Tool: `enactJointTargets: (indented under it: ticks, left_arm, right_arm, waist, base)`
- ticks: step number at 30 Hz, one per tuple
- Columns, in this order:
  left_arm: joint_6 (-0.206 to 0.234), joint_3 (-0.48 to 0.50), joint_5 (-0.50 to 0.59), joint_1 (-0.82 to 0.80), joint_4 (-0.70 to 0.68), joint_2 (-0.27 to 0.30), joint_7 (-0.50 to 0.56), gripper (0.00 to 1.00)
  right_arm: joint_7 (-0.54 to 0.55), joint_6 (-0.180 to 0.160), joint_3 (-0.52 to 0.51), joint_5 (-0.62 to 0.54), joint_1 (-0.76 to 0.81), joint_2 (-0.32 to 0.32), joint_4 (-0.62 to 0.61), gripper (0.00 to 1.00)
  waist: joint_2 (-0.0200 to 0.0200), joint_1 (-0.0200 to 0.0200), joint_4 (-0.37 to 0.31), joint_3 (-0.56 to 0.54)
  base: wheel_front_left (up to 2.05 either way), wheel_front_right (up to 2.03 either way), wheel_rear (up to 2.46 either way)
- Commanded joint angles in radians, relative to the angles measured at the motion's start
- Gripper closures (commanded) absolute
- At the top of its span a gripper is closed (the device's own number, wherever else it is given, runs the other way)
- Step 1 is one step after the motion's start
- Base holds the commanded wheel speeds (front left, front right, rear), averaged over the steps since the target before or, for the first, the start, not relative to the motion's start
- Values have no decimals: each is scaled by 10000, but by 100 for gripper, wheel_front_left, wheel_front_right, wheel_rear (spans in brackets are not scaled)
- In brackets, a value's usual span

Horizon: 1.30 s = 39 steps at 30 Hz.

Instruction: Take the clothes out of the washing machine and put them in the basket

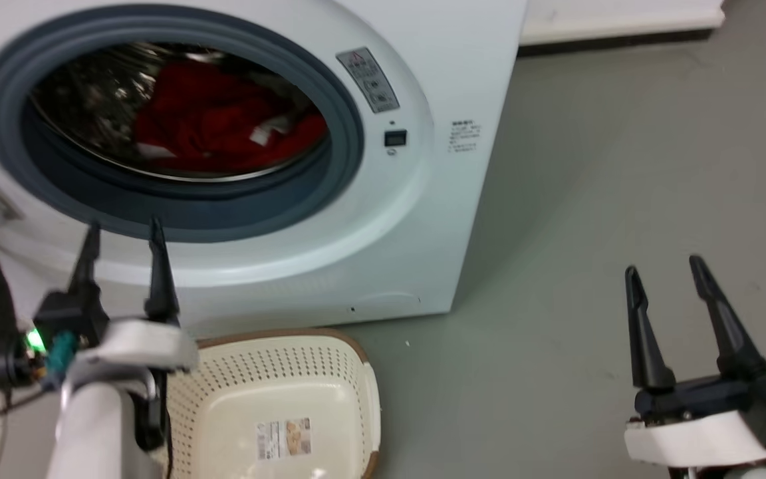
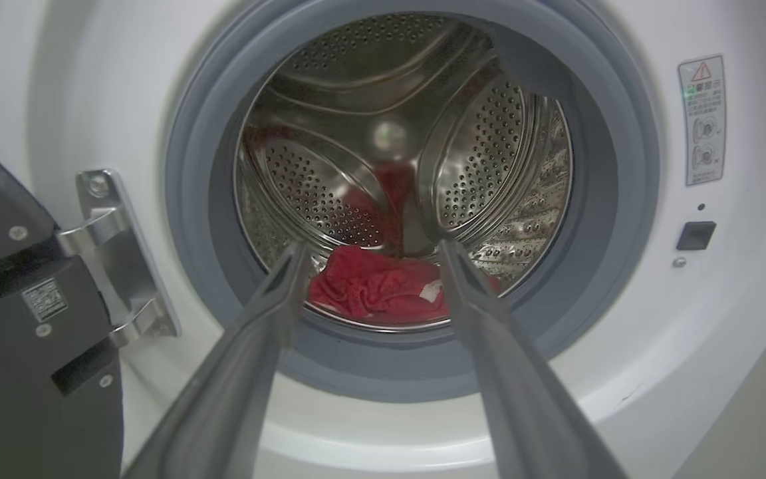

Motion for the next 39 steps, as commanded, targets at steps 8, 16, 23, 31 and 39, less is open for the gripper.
enactJointTargets:
  ticks: [8,16,23,31,39]
  left_arm:
    - [-153,244,387,-2801,1579,1038,-26,0]
    - [-294,149,559,-5276,3338,2006,-25,0]
    - [-441,-91,757,-7564,4862,2917,291,0]
    - [-757,-603,1022,-10111,5944,3904,1463,0]
    - [-998,-1687,1389,-12443,6491,4722,3780,0]
  right_arm:
    - [-21,-7,-64,353,-1076,-4,-224,0]
    - [-21,-7,-49,751,-1770,-3,-374,0]
    - [-21,-7,-8,1149,-2272,-1,-572,0]
    - [-21,-7,-8,1674,-2789,0,-769,0]
    - [-21,-7,41,2102,-3062,-1,-1071,0]
  waist:
    - [-1,-1,-1148,2098]
    - [-1,-1,-1858,3554]
    - [-1,-1,-2367,4764]
    - [-1,-1,-2748,6014]
    - [-1,-1,-3066,6896]
  base:
    - [0,0,0]
    - [0,0,0]
    - [0,0,0]
    - [0,0,0]
    - [0,0,0]
